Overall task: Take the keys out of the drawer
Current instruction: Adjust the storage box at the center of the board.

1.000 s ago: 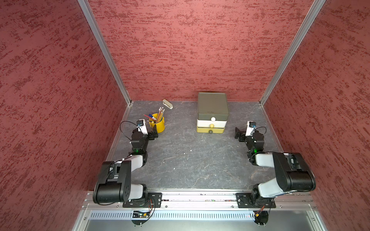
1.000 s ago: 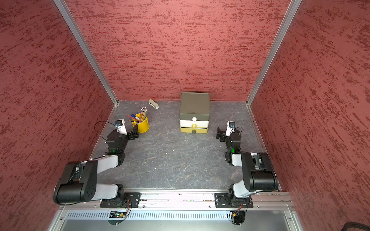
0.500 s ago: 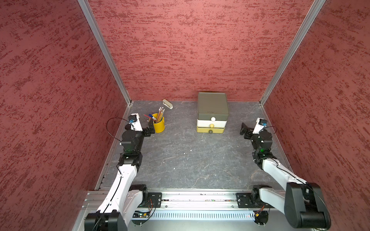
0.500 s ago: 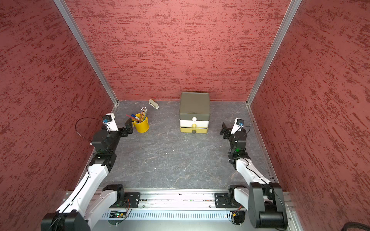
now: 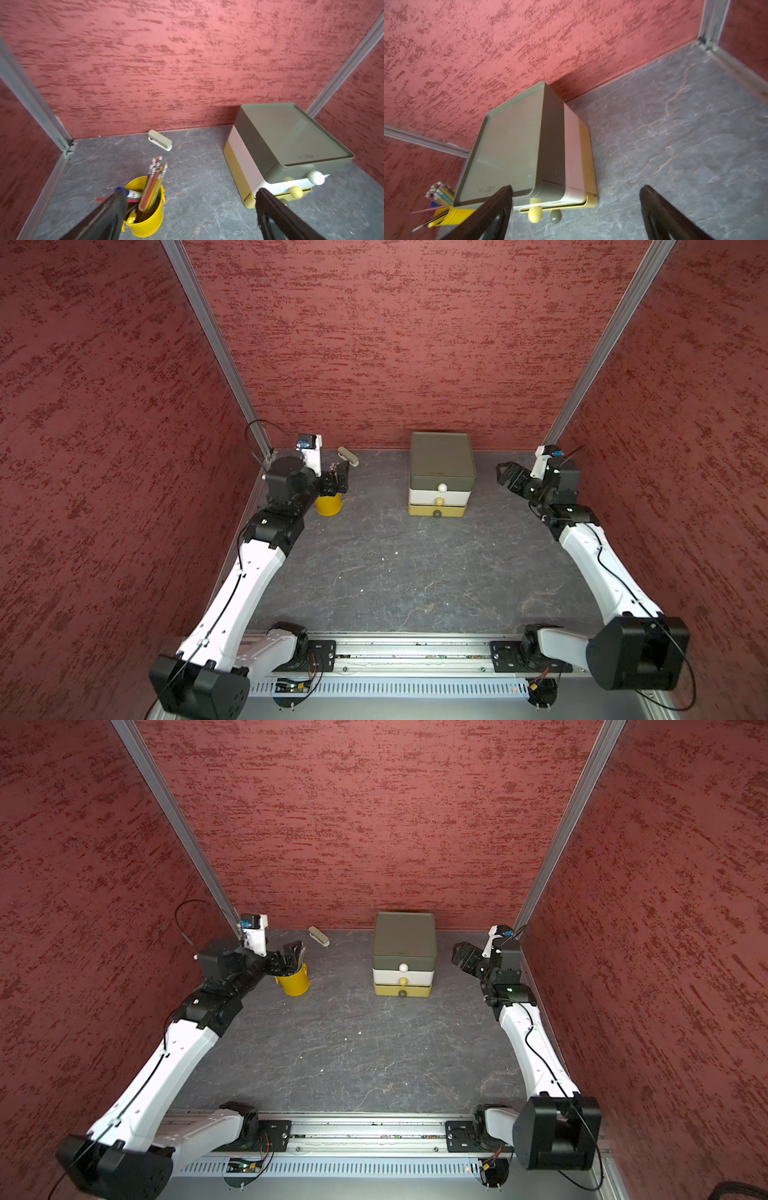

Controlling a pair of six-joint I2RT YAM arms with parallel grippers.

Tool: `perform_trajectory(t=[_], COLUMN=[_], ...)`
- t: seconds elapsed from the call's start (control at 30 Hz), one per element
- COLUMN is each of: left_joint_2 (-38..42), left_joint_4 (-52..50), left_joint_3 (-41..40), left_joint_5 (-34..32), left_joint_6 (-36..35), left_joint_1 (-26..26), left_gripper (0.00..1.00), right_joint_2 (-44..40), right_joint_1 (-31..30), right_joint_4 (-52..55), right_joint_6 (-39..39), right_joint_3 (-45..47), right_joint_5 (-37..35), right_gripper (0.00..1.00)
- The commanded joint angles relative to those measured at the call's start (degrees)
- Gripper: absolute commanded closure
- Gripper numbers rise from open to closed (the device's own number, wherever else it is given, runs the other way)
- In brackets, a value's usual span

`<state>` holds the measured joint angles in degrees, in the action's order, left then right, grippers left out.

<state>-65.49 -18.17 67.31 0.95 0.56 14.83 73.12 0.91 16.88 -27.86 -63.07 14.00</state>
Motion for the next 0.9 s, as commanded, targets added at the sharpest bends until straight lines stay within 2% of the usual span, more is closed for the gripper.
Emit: perform_trajectory(t=[0.0, 0.03, 0.07, 0.1, 0.17, 0.27, 0.57, 0.87], left_joint_2=[-4.2, -5.2, -7.2, -9.2, -13.7, -20.9, -38.3, -53.1], left_joint_4=[-5.8, -5.5, -5.0, -4.7, -5.0, -5.9, -6.1, -18.4], left_joint_3=[4.7, 5.6, 6.9, 8.2, 11.7, 17.4, 31.4, 49.7], left_joint_5=[-0.2, -0.2, 14.4, 19.0, 23.9, 28.4, 31.6, 29.4], left_joint_6=[-0.6, -0.6, -0.6, -0.6, 23.7, 26.3, 27.9, 25.1], left_joint_1=[3.5, 3.9, 4.3, 4.3, 4.7, 5.6, 9.0, 10.4], left_gripper=[0.00, 0.00, 0.00, 0.00, 0.00, 0.00, 0.00, 0.00], right_joint_2=[2.6, 3.6, 5.1, 6.5, 9.6, 14.9, 26.4, 34.2], right_joint_1=[0.0, 0.0, 0.1, 0.1, 0.0, 0.0, -0.2, -0.4], right_joint_4=[6.8, 7.1, 7.5, 8.1, 9.7, 13.0, 16.3, 19.9], right_joint_6=[-4.9, -5.2, -5.6, -6.0, -6.0, -5.5, -2.9, -0.2], right_joint_3=[-4.0, -5.3, -7.0, -8.6, -12.6, -18.0, -27.8, -35.9], right_joint_5=[9.4, 11.3, 13.2, 14.7, 17.4, 19.1, 21.6, 25.0], right_gripper=[0.02, 0.02, 0.01, 0.01, 0.02, 0.02, 0.01, 0.02])
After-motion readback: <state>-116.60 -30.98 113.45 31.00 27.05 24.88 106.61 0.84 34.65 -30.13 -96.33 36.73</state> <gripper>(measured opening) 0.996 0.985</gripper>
